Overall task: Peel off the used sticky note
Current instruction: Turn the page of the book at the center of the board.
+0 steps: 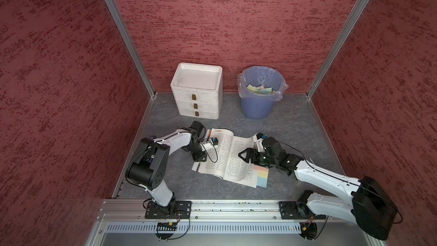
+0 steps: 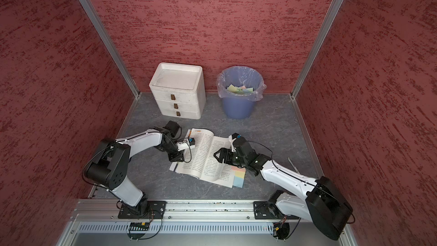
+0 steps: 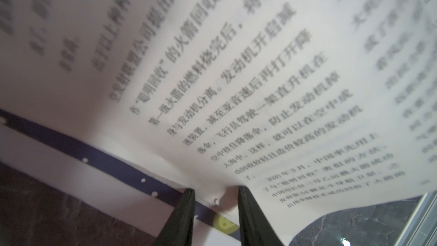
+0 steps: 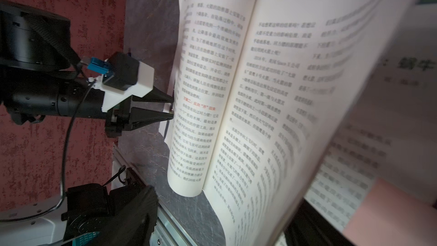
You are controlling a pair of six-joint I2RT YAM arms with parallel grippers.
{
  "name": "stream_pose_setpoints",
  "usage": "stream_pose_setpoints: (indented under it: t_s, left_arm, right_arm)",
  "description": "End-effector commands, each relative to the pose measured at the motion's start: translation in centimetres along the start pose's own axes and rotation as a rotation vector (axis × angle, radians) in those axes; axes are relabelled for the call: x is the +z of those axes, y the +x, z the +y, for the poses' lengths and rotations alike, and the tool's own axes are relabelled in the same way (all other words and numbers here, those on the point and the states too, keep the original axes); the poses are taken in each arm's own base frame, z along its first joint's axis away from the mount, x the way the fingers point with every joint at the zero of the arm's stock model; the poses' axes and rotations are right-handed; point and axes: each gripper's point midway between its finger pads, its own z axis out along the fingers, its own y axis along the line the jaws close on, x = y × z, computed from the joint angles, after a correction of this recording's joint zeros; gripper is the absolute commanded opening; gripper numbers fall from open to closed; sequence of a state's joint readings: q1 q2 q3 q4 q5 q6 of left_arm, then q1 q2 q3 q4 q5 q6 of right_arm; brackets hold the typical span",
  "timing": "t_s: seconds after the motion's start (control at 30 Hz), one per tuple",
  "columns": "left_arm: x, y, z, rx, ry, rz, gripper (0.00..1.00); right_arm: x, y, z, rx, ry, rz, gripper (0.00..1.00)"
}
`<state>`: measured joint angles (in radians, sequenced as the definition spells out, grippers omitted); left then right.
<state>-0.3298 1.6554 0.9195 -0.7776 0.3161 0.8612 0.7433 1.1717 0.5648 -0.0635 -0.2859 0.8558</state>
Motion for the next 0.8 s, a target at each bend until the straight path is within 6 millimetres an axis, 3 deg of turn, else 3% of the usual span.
stream_pose_setpoints:
  t_s: [0.0, 0.27, 0.57, 0.67, 0.77]
  left_arm:
    - [-1.0, 0.4, -0.1, -0.041, 0.031, -0.044, 0.34]
    - [-4.6, 1.5, 2.1, -0.15, 0.05, -0.173, 0.32]
    - [-7.8, 3.2, 3.3, -0.203, 0.015, -0.261, 0.32]
    - [-9.5, 2.6, 3.0, -0.2, 0.005, -0.304, 0.32]
    - [-10.9, 0.7, 1.9, -0.2, 0.036, -0.368, 0.32]
  right_arm:
    - [1.0, 0.1, 1.8, -0.05, -0.022, 0.026, 0.85]
    - [4.9, -0.1, 6.6, -0.146, -0.052, 0.085, 0.93]
    - [9.5, 0.3, 8.9, -0.185, -0.046, 0.154, 0.98]
    - [10.1, 0.2, 9.4, -0.182, -0.066, 0.158, 0.98]
    - [10.3, 0.0, 10.8, -0.191, -0.12, 0.162, 0.98]
